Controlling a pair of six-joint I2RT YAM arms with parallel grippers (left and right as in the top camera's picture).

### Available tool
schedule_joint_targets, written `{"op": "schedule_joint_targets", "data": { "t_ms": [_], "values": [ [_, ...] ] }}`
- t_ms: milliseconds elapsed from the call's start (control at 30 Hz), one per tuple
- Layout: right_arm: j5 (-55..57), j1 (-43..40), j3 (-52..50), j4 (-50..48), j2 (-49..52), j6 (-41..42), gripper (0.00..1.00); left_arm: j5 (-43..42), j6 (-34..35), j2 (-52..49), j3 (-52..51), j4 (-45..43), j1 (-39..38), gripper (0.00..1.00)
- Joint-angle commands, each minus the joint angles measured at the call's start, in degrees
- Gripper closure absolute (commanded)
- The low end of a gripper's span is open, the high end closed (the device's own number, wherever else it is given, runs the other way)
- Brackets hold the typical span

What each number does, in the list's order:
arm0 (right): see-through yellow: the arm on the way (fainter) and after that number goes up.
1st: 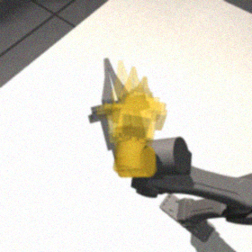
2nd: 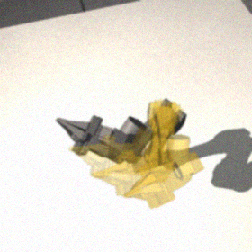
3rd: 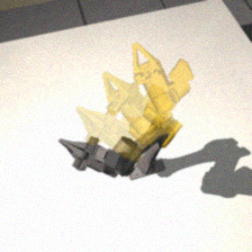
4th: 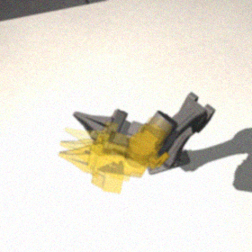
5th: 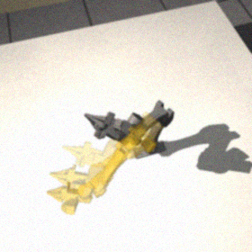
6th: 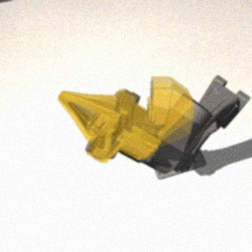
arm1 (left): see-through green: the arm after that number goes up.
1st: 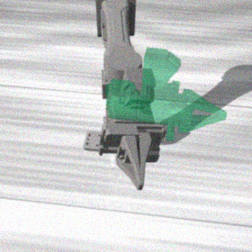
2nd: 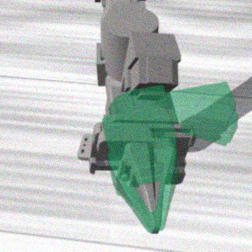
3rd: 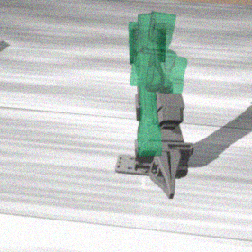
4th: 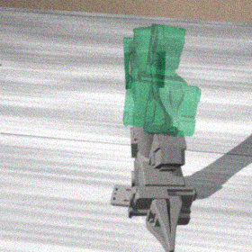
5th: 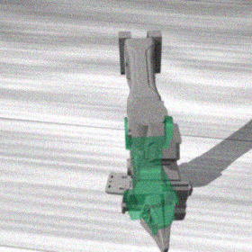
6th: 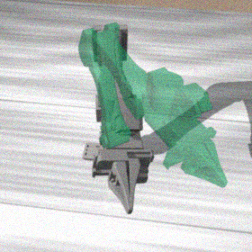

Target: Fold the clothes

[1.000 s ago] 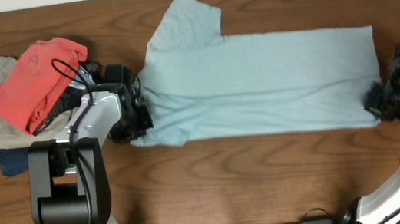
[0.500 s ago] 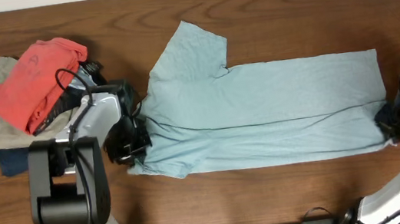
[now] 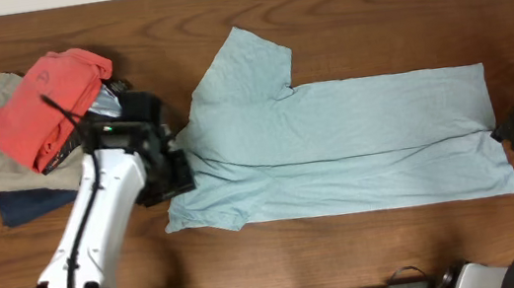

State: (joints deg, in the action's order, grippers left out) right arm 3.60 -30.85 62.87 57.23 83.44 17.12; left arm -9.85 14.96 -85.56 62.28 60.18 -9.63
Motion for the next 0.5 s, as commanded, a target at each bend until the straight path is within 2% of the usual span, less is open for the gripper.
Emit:
{"op": "schedule_joint_targets", "data": {
  "t_ms": [0, 133, 267, 467],
  "values": [
    [-8.3, -0.2, 0.0, 0.2, -2.8, -5.1, 0.34, -1.7, -3.7, -0.1, 0.5, 0.1, -5.7, 0.50],
    [-8.5, -0.2, 0.0, 1.7, -3.1, -6.1, 0.32, -1.7, -3.8, -1.5, -0.2, -1.6, -14.1, 0.45],
    [-8.6, -0.2, 0.0, 2.4, -3.1, -6.6, 0.31, -1.0, -3.7, -4.1, -1.8, -4.2, -21.1, 0.45],
    [-8.5, -0.2, 0.0, 2.6, -3.1, -6.6, 0.31, -0.6, -3.7, -10.5, -2.4, -3.0, -25.9, 0.45]
  ]
}}
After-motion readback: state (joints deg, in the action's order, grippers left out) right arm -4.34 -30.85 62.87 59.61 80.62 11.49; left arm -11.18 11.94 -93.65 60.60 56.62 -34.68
